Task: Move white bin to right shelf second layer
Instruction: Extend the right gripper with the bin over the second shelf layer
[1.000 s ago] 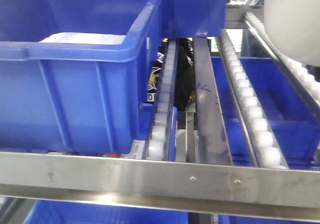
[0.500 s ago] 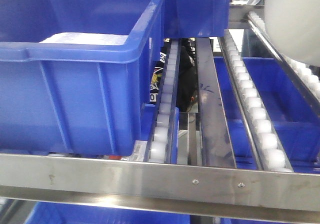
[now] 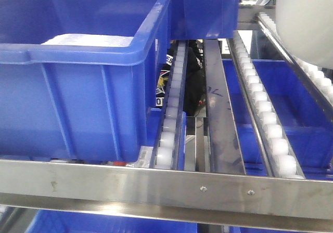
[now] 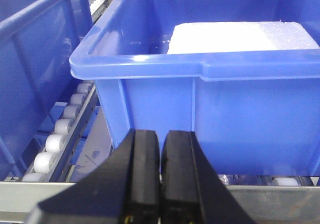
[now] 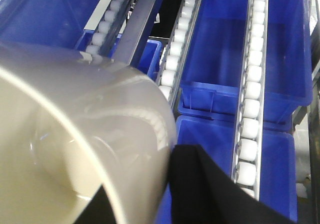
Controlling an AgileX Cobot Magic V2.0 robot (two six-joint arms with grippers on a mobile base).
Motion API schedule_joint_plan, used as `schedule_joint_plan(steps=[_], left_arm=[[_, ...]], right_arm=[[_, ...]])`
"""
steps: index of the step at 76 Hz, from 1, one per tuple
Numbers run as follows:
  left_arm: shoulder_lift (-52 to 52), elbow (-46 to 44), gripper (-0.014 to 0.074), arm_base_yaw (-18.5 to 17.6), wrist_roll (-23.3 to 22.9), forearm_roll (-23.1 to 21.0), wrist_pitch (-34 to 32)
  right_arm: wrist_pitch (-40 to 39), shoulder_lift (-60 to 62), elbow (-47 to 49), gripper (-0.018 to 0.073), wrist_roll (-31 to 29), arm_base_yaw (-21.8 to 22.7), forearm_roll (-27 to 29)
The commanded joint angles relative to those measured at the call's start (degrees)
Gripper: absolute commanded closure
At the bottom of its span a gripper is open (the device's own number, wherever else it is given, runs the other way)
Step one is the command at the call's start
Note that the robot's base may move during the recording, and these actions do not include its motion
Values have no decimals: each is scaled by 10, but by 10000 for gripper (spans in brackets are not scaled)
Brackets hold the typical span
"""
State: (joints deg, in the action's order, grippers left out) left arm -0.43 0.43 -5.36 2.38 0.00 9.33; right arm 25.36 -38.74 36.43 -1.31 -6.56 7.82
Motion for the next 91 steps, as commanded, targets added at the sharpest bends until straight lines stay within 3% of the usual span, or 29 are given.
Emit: schedule_joint_plan(steps=[1, 91], left_arm=[[-8, 21, 512, -3, -2, 0, -49], [-8, 21, 512, -3, -2, 0, -49]], right_arm=[[-56, 1, 20, 511, 0, 1, 5], [-81, 1, 20, 511, 0, 1, 5]])
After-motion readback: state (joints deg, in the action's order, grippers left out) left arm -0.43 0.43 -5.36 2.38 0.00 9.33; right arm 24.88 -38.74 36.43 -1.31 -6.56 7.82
